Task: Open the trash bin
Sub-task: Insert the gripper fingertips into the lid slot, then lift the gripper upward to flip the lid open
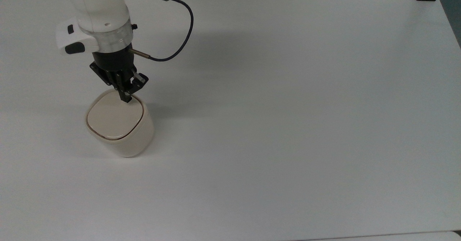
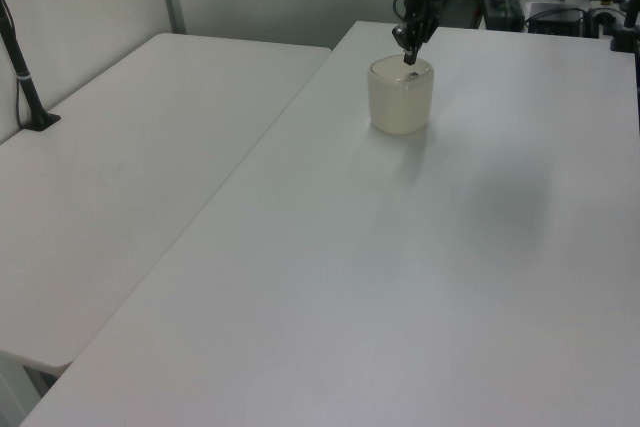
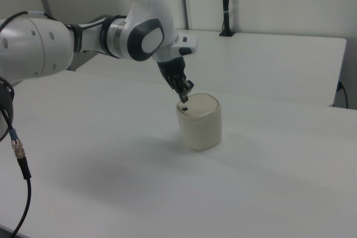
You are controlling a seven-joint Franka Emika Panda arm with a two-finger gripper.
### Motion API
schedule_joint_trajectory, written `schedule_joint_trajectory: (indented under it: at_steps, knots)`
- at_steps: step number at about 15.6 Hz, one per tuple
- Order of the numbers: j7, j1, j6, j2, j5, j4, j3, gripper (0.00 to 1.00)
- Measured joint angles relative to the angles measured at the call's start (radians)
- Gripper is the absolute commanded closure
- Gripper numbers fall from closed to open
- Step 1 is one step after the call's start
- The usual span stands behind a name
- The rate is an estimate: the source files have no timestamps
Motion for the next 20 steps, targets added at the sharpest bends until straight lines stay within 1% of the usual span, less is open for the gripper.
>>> schedule_joint_trajectory:
  at_steps: [8,16,20]
  knots:
    - [0.0,-0.008,0.001,0.031,-0.009,0.0,0.0,1.0]
    - [0.0,-0.007,0.001,0.036,-0.009,0.004,0.0,1.0]
    - [0.0,-0.007,0.001,0.037,-0.01,0.007,0.0,0.97]
